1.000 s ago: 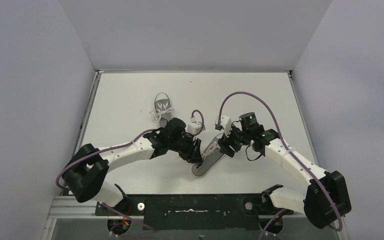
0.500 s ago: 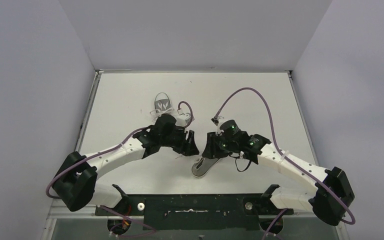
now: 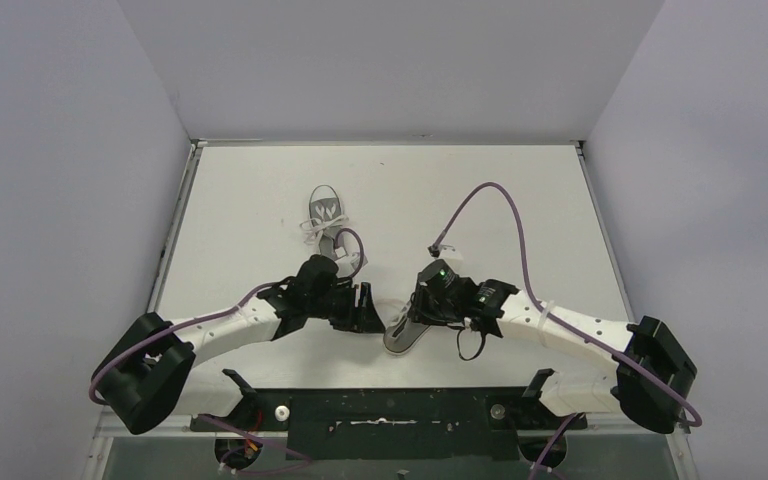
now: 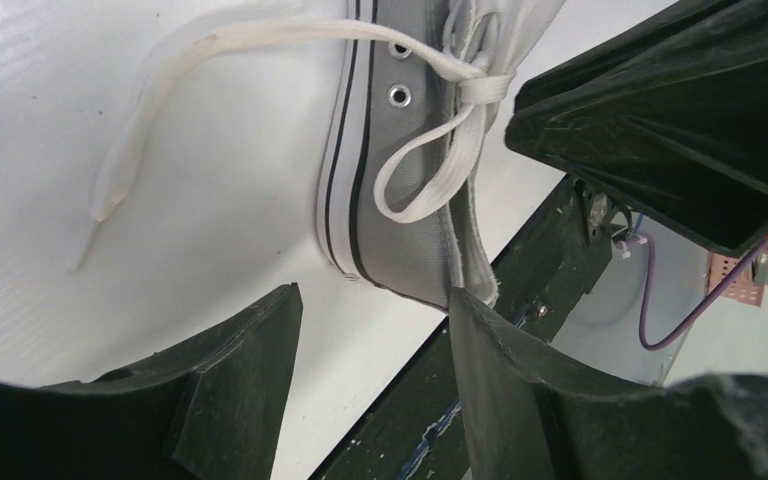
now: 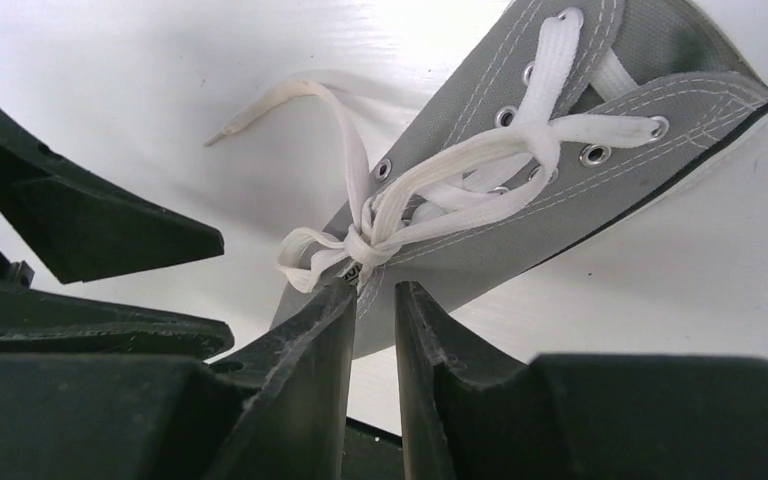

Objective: Tie the shoes
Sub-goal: Adjust the shoelace on the shoe.

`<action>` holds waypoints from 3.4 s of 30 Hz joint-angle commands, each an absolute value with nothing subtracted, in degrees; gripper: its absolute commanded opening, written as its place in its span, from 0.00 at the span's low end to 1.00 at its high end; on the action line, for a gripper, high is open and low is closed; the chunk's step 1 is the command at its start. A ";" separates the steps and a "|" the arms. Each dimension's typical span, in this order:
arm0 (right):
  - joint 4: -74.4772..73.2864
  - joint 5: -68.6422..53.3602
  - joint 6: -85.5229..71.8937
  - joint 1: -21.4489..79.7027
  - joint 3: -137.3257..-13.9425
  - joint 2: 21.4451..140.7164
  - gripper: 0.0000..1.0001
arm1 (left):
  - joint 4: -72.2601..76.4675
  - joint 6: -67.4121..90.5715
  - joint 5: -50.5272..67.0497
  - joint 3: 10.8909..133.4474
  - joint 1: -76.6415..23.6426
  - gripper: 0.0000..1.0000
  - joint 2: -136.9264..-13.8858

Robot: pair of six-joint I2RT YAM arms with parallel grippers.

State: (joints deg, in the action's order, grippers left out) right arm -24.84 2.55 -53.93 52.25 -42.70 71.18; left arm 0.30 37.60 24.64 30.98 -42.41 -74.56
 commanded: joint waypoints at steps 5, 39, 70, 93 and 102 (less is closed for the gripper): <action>-21.52 6.65 -54.99 53.46 -45.36 73.05 0.23 | 5.42 38.94 25.29 31.83 -43.07 0.53 -71.67; -37.59 -3.06 -53.56 53.50 -51.16 74.15 0.00 | 10.01 40.07 27.63 31.29 -42.95 0.57 -75.39; -32.38 -12.63 -55.06 54.58 -42.17 71.24 0.00 | 12.23 41.01 29.07 32.23 -39.74 0.57 -77.29; -51.27 10.24 -57.42 54.63 -66.53 77.84 0.59 | 15.64 38.86 28.59 31.82 -37.71 0.57 -79.77; -67.61 22.77 -59.55 55.19 -85.34 96.72 0.55 | 12.71 38.09 26.86 29.13 -37.71 0.57 -74.80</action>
State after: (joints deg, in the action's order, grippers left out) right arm -57.14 13.50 -57.63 54.78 -78.70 91.94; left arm 11.79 39.22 27.77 30.15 -38.02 -78.28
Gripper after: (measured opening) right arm 0.561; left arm 0.568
